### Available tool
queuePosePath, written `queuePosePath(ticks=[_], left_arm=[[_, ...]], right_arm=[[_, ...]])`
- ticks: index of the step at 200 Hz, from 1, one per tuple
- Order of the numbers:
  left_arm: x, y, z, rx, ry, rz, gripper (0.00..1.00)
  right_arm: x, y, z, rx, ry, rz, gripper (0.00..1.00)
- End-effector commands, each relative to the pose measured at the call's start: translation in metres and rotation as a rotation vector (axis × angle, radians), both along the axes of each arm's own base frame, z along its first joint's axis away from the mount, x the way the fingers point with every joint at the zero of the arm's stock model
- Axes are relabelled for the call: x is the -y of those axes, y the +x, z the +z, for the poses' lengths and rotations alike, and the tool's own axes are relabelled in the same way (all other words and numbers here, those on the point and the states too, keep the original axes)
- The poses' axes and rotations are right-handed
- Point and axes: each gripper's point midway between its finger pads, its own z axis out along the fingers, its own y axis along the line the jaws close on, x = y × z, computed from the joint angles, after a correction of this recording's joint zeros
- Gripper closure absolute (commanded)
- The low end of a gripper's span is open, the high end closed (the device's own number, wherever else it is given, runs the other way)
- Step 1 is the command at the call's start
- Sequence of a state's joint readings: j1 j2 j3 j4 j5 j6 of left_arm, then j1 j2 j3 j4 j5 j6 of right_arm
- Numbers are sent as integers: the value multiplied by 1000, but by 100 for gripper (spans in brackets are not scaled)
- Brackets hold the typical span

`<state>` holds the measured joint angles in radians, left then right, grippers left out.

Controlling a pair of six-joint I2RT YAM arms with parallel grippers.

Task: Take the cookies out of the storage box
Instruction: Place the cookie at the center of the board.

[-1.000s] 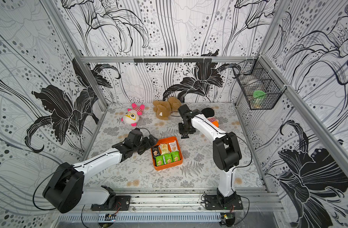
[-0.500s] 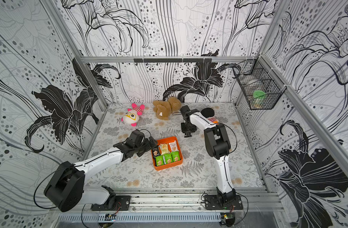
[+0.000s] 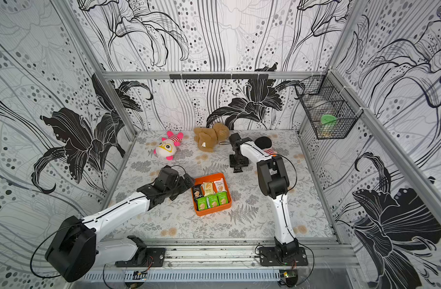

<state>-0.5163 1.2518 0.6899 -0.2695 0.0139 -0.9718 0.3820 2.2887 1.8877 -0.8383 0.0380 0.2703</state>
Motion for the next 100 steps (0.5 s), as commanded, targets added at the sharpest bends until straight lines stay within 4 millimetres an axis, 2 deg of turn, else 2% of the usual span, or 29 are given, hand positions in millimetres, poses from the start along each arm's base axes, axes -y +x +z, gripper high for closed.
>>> queuePosePath(ticks=[1, 24, 49, 70, 100], left_arm=[[-5, -2, -1, 16, 8, 20, 3], [-4, -1, -3, 23, 4, 15, 3], [-2, 2, -4, 33, 3, 9, 3], [0, 3, -6, 40, -2, 1, 3], [5, 6, -12, 26, 1, -18, 3]], right_arm=[[1, 0, 24, 22, 2, 14, 35], [3, -10, 47, 32, 7, 24, 35], [-3, -33, 74, 44, 48, 39, 37], [-18, -56, 91, 56, 73, 71, 37], [-56, -94, 98, 30, 104, 139, 38]])
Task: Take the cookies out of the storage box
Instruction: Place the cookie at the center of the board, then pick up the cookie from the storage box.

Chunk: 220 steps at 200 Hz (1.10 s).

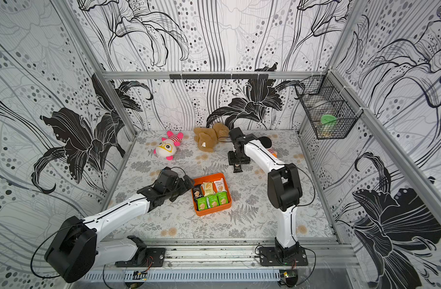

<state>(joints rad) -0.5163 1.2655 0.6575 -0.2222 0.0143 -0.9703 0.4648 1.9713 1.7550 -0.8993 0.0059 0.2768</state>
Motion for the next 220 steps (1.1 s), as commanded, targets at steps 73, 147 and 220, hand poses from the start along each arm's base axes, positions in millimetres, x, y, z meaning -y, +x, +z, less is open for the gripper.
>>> queuePosePath(ticks=[73, 147, 220], left_arm=[[-3, -8, -15, -6, 10, -9, 3], [-23, -22, -13, 11, 55, 24, 3], [-26, -22, -7, 18, 75, 23, 3]], right_arm=[[-86, -84, -29, -123, -43, 81, 43], [-72, -80, -61, -115, -199, 2, 41], [-68, -81, -82, -139, -223, -62, 41]])
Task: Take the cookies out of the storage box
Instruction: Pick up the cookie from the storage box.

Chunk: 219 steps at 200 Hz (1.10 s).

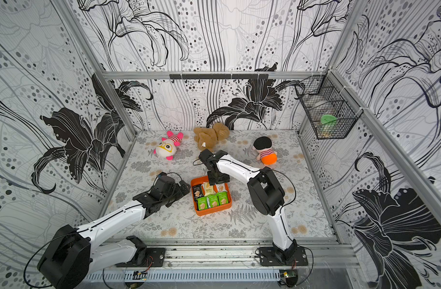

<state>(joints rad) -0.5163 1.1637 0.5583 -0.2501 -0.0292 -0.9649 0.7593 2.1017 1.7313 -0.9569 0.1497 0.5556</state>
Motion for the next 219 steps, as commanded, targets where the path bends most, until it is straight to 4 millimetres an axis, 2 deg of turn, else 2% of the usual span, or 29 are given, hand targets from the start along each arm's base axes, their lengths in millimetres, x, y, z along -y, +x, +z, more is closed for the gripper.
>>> queuePosePath(ticks=[1, 29, 69, 151, 184, 219], left_arm=[[-5, 0, 5, 22, 33, -3, 3], [-8, -2, 6, 30, 32, 6, 3], [-10, -4, 4, 25, 34, 12, 3], [-12, -3, 10, 30, 47, 14, 3], [-12, -2, 11, 33, 50, 15, 3], [-11, -3, 9, 31, 51, 10, 3]], right_arm=[[11, -4, -16, -20, -66, -48, 41], [17, -3, -22, -13, -97, -66, 41], [15, 0, -31, -21, -110, -60, 41], [-3, 0, -43, -44, -27, -40, 41], [-12, 4, -35, -28, 18, -34, 42], [1, 4, -22, -2, -33, -52, 41]])
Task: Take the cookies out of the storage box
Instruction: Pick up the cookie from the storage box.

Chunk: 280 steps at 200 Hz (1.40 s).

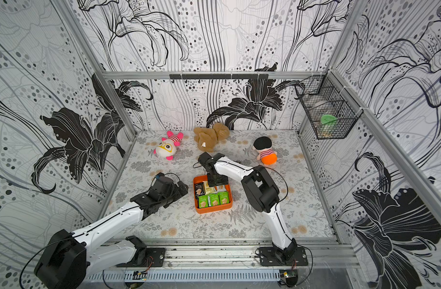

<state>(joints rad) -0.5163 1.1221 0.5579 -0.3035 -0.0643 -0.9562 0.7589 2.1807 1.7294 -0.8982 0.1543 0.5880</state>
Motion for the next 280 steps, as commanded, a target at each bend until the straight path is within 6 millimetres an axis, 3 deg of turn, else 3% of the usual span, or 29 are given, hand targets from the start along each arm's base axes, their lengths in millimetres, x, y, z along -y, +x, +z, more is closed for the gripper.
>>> queuePosePath(ticks=[1, 57, 191, 280], left_arm=[[-1, 2, 6, 27, 17, -8, 3], [1, 3, 2, 17, 21, -25, 3], [0, 7, 7, 15, 50, -40, 3], [4, 10, 8, 15, 43, -48, 3]], right_arm=[[7, -3, 11, 10, -22, -19, 41], [12, -6, 8, 5, -40, -37, 36], [9, -3, -18, -39, -36, -34, 37], [10, 0, -10, -8, -29, -18, 52]])
